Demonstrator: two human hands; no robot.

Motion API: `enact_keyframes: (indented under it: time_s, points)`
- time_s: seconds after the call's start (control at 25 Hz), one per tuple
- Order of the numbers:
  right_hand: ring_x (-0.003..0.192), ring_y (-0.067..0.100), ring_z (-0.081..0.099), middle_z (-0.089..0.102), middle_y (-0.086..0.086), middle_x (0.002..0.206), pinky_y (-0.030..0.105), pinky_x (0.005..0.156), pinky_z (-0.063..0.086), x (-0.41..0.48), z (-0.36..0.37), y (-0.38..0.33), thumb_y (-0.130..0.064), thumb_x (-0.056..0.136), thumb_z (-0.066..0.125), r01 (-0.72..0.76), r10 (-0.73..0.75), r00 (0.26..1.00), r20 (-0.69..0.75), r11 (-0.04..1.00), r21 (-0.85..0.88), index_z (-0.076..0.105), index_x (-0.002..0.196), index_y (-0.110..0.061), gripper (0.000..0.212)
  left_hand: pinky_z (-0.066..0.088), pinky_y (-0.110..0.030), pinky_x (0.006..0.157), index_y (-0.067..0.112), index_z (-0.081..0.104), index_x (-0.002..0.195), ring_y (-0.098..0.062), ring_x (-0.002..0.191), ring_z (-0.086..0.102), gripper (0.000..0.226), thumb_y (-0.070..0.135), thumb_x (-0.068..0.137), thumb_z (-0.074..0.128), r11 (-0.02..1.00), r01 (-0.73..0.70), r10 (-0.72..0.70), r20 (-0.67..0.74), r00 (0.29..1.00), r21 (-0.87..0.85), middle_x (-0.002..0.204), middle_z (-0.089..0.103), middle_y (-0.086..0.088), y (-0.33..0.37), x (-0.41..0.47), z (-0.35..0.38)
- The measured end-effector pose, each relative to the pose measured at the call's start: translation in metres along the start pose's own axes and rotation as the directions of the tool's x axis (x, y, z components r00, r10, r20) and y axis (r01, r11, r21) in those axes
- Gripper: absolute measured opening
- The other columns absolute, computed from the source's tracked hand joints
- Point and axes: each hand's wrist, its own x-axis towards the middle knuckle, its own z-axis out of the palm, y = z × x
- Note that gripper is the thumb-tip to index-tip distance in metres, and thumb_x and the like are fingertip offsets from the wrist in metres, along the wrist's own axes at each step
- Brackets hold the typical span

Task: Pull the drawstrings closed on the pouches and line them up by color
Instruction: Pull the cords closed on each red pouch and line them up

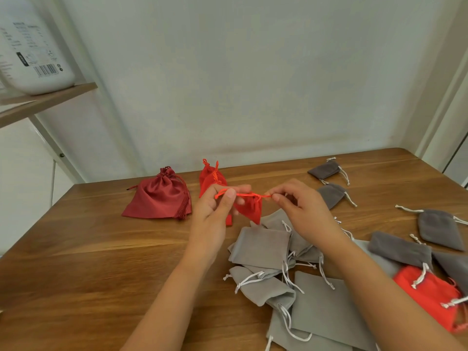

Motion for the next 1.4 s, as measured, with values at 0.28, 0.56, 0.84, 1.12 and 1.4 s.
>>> enact_keyframes:
  time_s: [0.28, 0.56, 0.84, 1.12, 1.4]
  points:
    - [0.072, -0.002, 0.044, 0.050, -0.003, 0.088, 0.005, 0.066, 0.033, 0.006, -0.006, 0.013, -0.004, 0.093, 0.053, -0.061, 0.052, 0.997, -0.058, 0.983, -0.170, 0.071, 0.093, -0.012, 0.019, 0.036, -0.013, 0.054, -0.004, 0.062, 0.089, -0.004, 0.052, 0.041, 0.023, 0.010, 0.097, 0.046, 0.995, 0.081, -0.089, 0.174, 0.981, 0.053, 0.061, 0.066, 0.008, -0.001, -0.002, 0.008]
    - [0.080, -0.004, 0.049, 0.048, -0.016, 0.089, 0.008, 0.068, 0.035, -0.005, 0.003, 0.001, -0.005, 0.093, 0.054, 0.211, -0.209, 0.977, 0.044, 0.977, -0.040, 0.065, 0.093, -0.014, 0.015, 0.036, -0.006, 0.049, -0.017, 0.065, 0.084, 0.004, 0.042, 0.046, 0.024, 0.007, 0.088, 0.061, 0.979, 0.195, -0.201, 0.105, 0.974, 0.066, 0.050, 0.059, 0.005, 0.004, 0.004, -0.009]
    - [0.062, 0.009, 0.060, 0.067, -0.006, 0.083, 0.023, 0.057, 0.050, -0.017, 0.020, -0.025, -0.020, 0.096, 0.054, 0.105, -0.119, 0.992, 0.045, 0.965, 0.239, 0.064, 0.095, -0.020, 0.011, 0.035, -0.006, 0.055, 0.006, 0.073, 0.080, 0.007, 0.050, 0.049, 0.017, 0.004, 0.089, 0.060, 0.953, 0.168, -0.245, 0.318, 0.916, 0.252, 0.050, 0.057, 0.016, 0.015, 0.002, -0.016]
    - [0.055, 0.003, 0.050, 0.064, -0.017, 0.074, 0.010, 0.052, 0.037, -0.017, 0.018, -0.025, -0.021, 0.086, 0.068, 0.107, -0.110, 0.994, 0.008, 0.977, 0.184, 0.072, 0.091, -0.021, 0.007, 0.038, -0.020, 0.067, 0.013, 0.075, 0.074, -0.006, 0.065, 0.052, 0.017, 0.019, 0.088, 0.066, 0.949, 0.092, -0.228, 0.451, 0.863, 0.303, 0.062, 0.063, -0.009, 0.014, -0.002, -0.018]
    - [0.055, 0.009, 0.051, 0.067, -0.016, 0.078, 0.018, 0.055, 0.044, -0.014, 0.007, -0.025, -0.014, 0.086, 0.068, 0.037, -0.095, 0.986, 0.136, 0.926, 0.376, 0.069, 0.098, -0.033, 0.022, 0.030, -0.025, 0.058, -0.003, 0.066, 0.072, -0.018, 0.057, 0.035, 0.047, 0.041, 0.088, 0.059, 0.949, 0.181, -0.267, 0.352, 0.897, 0.257, 0.062, 0.047, -0.014, 0.008, 0.005, -0.021]
